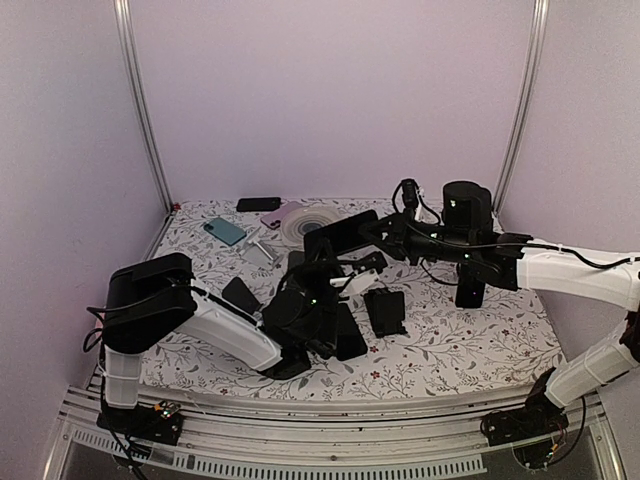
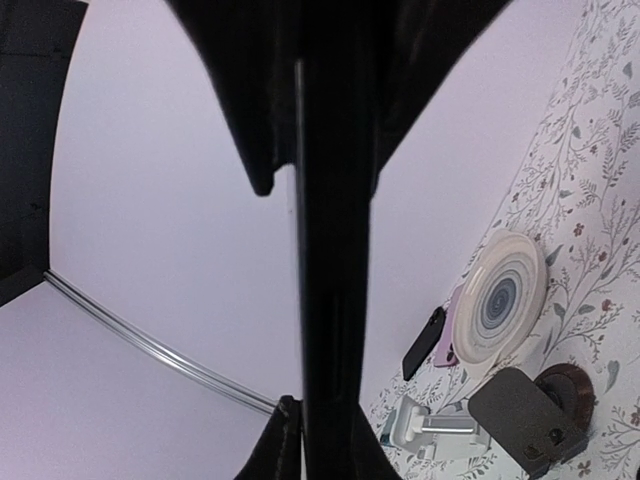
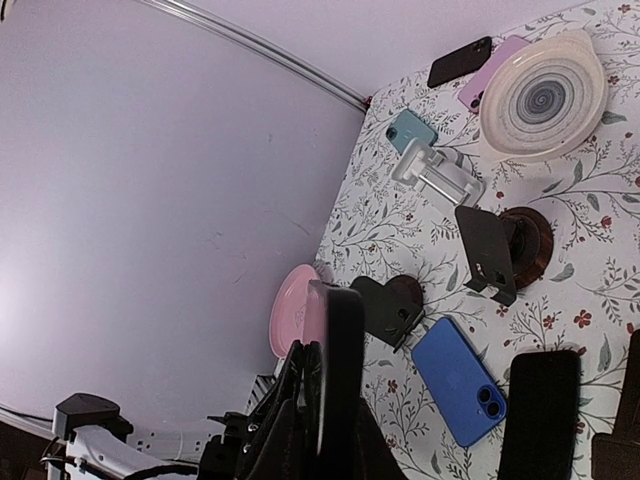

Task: Place the phone on the phone stand
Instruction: Pass from the left arm to the right, then pass from the right arm to the left

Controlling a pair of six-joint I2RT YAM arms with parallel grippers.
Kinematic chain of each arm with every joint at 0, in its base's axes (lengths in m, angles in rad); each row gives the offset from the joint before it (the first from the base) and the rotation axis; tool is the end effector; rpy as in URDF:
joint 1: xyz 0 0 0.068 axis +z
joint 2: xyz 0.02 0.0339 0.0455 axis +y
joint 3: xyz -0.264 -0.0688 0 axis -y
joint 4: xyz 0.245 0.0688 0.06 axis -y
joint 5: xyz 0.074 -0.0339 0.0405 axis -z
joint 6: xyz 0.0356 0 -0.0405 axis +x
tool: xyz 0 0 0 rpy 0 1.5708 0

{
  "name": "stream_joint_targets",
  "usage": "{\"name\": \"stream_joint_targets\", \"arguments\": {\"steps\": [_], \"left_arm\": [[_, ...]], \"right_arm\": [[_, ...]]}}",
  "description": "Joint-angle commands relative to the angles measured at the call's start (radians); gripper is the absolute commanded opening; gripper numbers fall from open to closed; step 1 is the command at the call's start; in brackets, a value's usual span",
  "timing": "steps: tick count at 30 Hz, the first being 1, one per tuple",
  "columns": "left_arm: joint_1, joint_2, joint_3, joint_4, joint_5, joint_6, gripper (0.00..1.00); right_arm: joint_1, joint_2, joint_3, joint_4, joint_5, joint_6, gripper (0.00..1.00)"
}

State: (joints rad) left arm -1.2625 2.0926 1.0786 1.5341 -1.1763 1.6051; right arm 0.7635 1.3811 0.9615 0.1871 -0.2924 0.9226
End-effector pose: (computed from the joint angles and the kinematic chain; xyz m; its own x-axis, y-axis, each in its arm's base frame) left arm 0.1551 -0.3789 0.2097 0.1179 0.8957 -0.4288 -0.1549 0.4431 0.8830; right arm 0.2267 0.2312 0.3028 -0.7898 0.3006 -0.5346 -0.3894 0.4276 0.8158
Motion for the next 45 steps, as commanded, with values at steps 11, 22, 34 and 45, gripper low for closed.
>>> {"name": "stream_joint_targets", "arguments": {"steps": [11,22,34,45], "left_arm": [[-0.018,-0.03,0.002,0.288,0.03,-0.027,0.87],[-0.022,-0.055,-0.053,0.092,0.053,-0.206,0.97],[-0.022,-0.323,-0.08,-0.783,0.232,-0.958,0.96],[0.08,-0.551,-0.082,-1.192,0.672,-1.503,0.93]], "right_arm": [[0.002,-0.063,-0.005,0.005,0.096,-0.114,0.02],[0.002,-0.126,-0.005,-0.043,0.21,-0.158,0.02],[0.002,-0.191,-0.005,-0.125,0.335,-0.218,0.02],[0.002,-0.239,0.025,-0.22,0.352,-0.366,0.02]]}}
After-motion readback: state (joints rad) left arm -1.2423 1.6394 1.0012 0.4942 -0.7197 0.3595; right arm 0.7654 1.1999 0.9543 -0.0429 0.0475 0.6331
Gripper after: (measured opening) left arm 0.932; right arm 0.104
